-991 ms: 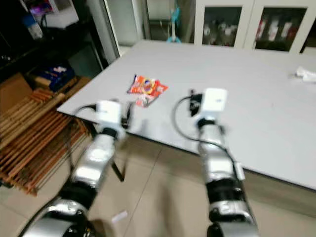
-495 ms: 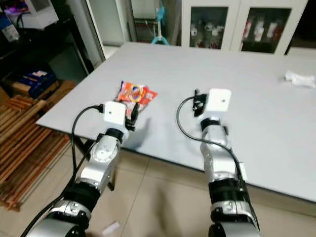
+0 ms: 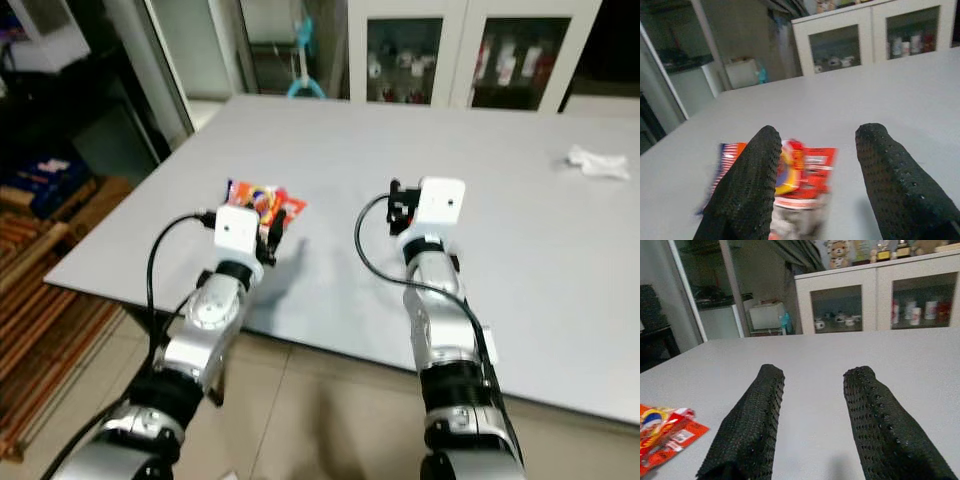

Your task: Picking trash to rubbish bin

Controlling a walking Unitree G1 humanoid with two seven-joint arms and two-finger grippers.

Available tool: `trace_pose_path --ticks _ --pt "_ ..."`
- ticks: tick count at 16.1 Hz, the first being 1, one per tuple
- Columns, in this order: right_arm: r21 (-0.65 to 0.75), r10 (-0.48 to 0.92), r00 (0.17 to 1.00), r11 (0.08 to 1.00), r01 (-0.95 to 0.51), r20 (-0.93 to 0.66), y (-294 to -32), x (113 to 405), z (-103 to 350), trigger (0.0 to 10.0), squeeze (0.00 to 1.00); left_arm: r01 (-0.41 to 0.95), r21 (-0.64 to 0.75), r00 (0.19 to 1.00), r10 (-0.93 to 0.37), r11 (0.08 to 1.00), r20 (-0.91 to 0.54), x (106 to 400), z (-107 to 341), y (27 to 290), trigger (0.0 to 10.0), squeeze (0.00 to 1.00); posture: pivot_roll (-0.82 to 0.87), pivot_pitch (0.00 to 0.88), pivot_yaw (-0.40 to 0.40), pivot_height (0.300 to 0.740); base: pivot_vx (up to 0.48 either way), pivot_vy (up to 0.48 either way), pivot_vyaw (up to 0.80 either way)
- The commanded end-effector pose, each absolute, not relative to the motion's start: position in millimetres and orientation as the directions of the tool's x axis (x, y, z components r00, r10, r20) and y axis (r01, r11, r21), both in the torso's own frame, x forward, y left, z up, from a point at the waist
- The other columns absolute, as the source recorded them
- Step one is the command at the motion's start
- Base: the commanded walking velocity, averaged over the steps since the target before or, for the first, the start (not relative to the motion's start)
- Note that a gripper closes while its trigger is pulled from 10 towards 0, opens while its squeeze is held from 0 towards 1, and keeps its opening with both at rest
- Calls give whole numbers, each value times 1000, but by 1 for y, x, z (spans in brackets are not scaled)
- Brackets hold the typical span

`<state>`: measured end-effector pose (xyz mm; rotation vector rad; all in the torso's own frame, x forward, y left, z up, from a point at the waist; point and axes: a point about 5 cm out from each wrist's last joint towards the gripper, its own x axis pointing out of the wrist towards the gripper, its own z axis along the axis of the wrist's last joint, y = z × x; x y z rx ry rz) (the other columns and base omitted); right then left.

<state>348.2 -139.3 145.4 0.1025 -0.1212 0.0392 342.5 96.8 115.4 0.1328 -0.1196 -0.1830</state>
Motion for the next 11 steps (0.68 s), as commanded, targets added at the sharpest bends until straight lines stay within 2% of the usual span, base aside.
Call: trace_pose_path --ticks 1,5,6,7,11 --pt "104 68 987 991 -83 142 -127 349 152 10000 0 148 148 981 -165 978 106 344 117 109 10000 0 8 0 95 740 0 0 0" --pt "103 66 988 991 -81 140 -127 350 152 10000 0 172 168 978 -189 971 94 344 115 106 10000 0 10 0 93 740 0 0 0" --pt "103 66 988 991 -81 140 -127 350 152 10000 0 195 199 974 -213 960 73 343 112 103 10000 376 10 0 93 740 0 0 0" --pt "103 66 988 991 -81 140 -127 350 152 10000 0 218 206 972 -232 954 46 342 107 101 10000 1000 9 0 93 740 0 0 0" --pt "101 66 988 992 -80 139 -127 350 152 10000 0 241 199 967 -253 950 34 341 105 98 10000 1000 9 0 94 740 0 0 0"
